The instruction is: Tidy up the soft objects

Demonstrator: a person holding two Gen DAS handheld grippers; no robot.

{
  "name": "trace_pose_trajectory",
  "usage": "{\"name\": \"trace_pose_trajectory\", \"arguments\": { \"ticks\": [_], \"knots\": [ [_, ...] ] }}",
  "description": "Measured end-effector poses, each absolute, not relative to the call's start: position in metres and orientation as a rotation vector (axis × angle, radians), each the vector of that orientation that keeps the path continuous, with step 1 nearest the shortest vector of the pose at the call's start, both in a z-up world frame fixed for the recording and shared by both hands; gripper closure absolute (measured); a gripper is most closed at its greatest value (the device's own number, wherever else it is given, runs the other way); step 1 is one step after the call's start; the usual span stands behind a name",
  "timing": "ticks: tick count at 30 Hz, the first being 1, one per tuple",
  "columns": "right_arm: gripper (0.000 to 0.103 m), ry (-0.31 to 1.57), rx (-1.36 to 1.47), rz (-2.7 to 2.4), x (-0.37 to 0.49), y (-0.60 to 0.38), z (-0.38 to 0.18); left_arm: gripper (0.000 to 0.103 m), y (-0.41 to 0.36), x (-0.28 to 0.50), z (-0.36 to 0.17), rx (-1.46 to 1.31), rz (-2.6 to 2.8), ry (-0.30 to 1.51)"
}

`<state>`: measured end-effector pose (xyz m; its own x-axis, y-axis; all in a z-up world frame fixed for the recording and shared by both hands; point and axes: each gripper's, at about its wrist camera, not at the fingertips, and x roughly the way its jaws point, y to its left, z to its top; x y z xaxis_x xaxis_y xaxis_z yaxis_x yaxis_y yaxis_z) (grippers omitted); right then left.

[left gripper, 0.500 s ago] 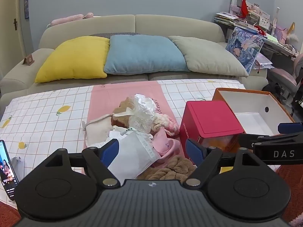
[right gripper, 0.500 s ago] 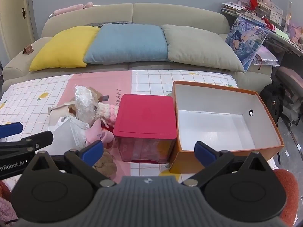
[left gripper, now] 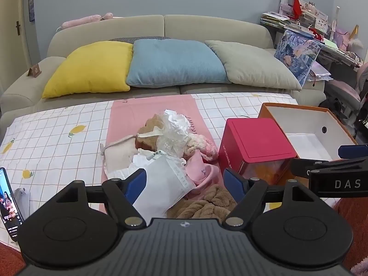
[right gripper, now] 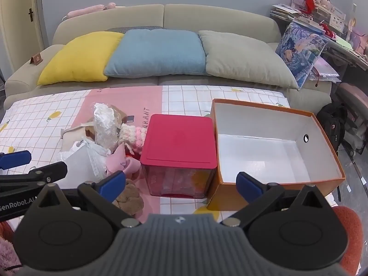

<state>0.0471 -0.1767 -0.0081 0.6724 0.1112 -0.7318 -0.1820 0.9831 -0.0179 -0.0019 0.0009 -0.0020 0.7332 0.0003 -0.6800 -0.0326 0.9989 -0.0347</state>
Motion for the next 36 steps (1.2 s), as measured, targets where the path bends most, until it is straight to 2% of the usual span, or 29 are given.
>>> {"name": "trace_pose_trajectory", "arguments": {
  "ticks": [36],
  "knots": [
    [0.003, 0.854, -0.100, 0.176, 0.0485, -0.1730, -0.0168, 0.013, 0.0044, -0.0020, -0.0063, -0.070, 0.019, 0.767]
  ]
}}
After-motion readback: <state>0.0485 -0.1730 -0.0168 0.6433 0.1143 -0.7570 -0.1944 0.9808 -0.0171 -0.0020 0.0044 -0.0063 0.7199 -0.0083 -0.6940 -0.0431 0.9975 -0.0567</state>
